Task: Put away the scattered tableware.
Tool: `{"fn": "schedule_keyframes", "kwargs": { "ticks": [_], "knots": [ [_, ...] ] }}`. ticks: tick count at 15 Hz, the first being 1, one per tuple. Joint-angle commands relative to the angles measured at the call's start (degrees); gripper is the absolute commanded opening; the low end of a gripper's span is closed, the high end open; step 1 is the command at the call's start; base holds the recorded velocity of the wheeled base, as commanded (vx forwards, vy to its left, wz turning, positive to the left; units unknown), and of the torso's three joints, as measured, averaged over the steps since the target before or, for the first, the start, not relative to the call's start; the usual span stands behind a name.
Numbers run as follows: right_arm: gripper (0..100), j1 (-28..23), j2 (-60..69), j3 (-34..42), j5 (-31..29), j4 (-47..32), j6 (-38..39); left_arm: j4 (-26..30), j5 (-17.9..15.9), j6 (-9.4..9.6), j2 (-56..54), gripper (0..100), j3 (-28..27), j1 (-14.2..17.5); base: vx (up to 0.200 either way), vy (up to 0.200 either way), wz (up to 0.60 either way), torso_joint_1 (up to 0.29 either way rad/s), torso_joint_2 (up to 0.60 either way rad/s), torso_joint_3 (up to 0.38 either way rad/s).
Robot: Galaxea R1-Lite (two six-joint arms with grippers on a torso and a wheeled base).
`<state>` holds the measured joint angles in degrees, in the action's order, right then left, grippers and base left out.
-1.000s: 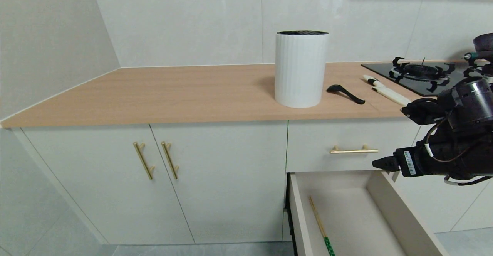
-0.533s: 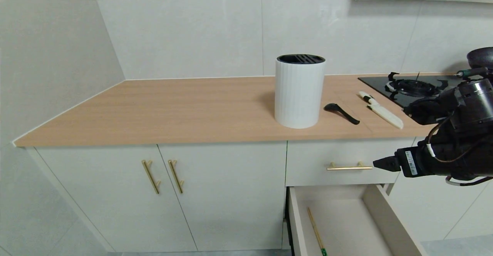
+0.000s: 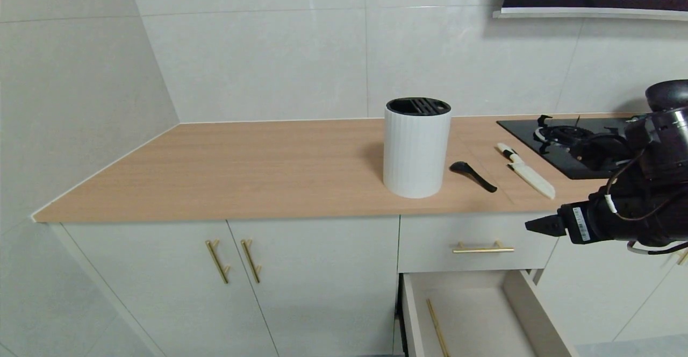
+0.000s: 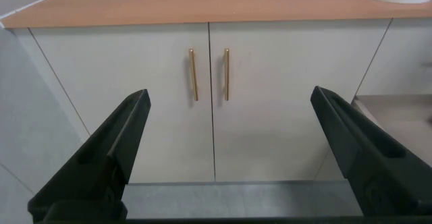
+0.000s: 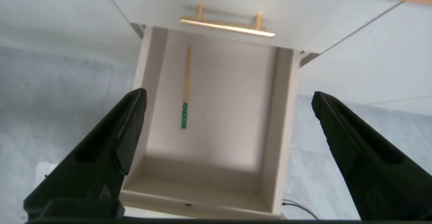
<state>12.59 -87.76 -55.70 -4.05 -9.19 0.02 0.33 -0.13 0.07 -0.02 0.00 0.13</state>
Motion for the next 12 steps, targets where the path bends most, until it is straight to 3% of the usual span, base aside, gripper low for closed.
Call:
{"fn": "schedule_keyframes", "kwargs": {
  "ticks": [1, 5, 12],
  "knots": [
    [100, -3.5, -2.7, -6.4, 5.0, 0.5, -4.3, 0.0, 0.0, 0.01, 0.0, 100, 0.0, 0.0, 0.0, 0.0, 0.0, 0.0, 0.0, 0.0],
    [100, -9.9, -17.1, -19.9, 14.0, 1.4, -14.4, 0.0, 0.0, 0.01, 0.0, 100, 0.0, 0.0, 0.0, 0.0, 0.0, 0.0, 0.0, 0.0],
    [100, -8.9, -32.6, -31.0, 16.2, 6.1, -16.5, 0.0, 0.0, 0.01, 0.0, 100, 0.0, 0.0, 0.0, 0.0, 0.0, 0.0, 0.0, 0.0]
  ]
}}
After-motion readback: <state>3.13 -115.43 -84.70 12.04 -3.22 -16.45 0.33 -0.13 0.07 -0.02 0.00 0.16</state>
